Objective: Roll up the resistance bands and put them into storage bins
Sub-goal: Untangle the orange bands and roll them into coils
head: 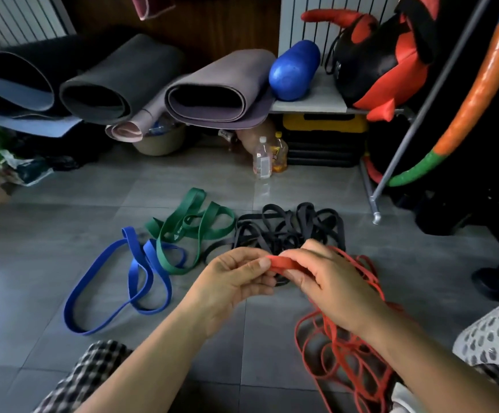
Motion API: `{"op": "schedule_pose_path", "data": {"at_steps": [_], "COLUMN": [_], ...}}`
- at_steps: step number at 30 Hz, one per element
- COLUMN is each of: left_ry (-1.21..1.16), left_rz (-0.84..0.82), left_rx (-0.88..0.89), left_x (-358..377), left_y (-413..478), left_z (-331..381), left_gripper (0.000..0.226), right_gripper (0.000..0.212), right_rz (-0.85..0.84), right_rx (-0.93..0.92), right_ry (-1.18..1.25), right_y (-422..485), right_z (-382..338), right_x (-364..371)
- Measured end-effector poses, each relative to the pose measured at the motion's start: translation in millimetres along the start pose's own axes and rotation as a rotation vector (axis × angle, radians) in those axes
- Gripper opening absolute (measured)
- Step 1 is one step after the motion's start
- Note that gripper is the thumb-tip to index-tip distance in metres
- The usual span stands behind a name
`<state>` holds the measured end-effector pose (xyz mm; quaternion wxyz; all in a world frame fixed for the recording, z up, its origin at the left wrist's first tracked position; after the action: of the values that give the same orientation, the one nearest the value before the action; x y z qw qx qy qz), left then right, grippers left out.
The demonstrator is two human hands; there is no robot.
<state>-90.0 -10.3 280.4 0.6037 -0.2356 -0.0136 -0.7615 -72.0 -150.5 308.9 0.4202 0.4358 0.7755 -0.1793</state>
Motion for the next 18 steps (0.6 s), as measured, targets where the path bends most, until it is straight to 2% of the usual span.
{"op": "schedule_pose_path", "data": {"at_steps": [4,8,10,18], "left_ry": [-0.061,-0.117,-0.161,-0.168], "left_rz": [0.009,0.023,0.023,0.017], "left_rx": [-0.019,-0.038,-0.05,-0.057], "left_x": [-3.4,-1.2,-0.1,3.9], "left_y": [-1.4,1.1,1.7,1.3], "left_z": [-1.3,0.9,2.4,1.9], "left_gripper": [0.019,0.014,0.008,0.009], "right_gripper": [0.043,0.027,0.02,0.012], "right_rz": [-0.022,0.057,0.075,-0.022], "right_rx": [0.049,-0.011,-0.016,0.06], "right_ry": [0.047,0.051,0.149,0.452], "right_y": [3.3,5.0,6.1,5.0], "right_z": [2.0,-2.7,-2.0,2.1], "right_x": [6.1,4.6,1.4,0.6]}}
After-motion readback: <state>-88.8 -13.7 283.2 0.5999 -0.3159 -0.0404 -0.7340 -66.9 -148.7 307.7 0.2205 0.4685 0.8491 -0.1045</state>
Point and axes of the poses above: each hand's wrist, its own y-axis towards the middle knuckle, its own x-axis out of the palm, z = x × y, the point moved 5 cm from there along y, towards the middle knuckle, and after that the axes turned 7 degrees about -z, right-handed, at the moved point
